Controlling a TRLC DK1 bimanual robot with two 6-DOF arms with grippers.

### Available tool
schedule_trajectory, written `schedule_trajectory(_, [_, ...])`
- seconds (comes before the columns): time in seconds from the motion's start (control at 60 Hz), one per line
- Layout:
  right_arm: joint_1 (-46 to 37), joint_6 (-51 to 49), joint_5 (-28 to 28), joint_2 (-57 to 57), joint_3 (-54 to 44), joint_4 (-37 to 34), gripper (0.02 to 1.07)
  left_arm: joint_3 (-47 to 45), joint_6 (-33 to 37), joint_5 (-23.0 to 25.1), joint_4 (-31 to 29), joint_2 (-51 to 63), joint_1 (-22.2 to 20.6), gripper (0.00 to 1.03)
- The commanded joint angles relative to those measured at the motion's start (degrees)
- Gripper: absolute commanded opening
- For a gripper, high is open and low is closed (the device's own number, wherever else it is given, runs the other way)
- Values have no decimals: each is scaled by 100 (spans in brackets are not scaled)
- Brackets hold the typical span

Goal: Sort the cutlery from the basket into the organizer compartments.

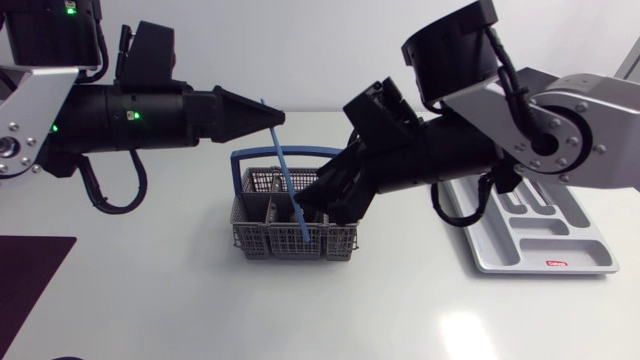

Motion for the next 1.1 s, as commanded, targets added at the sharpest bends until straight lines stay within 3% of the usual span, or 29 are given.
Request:
schedule_trajectory(0.0, [89, 135, -23, 161, 202, 81, 78, 191, -196, 83, 97, 99, -14, 6])
schedule_trajectory(0.3, [238, 161, -23, 257, 273, 99, 54, 199, -293, 83, 290, 240, -5, 6])
schedule_trajectory(0.4, [274, 161, -23, 266, 246, 99, 42, 199, -337, 83, 361, 293, -5, 6])
schedule_trajectory(0.55, [335, 152, -6, 275, 202, 90, 16, 191, -355, 83, 422, 336, 3, 7])
schedule_trajectory(0.8, [370, 152, 91, 266, 115, 55, 8, 191, -504, 83, 580, 345, 30, 9])
schedule_trajectory(0.917, [361, 126, 29, 169, 18, 55, 8, 208, -513, 83, 589, 345, 3, 25])
schedule_trajectory(1.033, [326, 135, 29, 46, -35, 2, 8, 279, -522, 74, 580, 301, 47, 66])
schedule_trajectory(1.083, [309, 135, 29, -42, -88, -7, 8, 340, -539, 74, 563, 275, 100, 68])
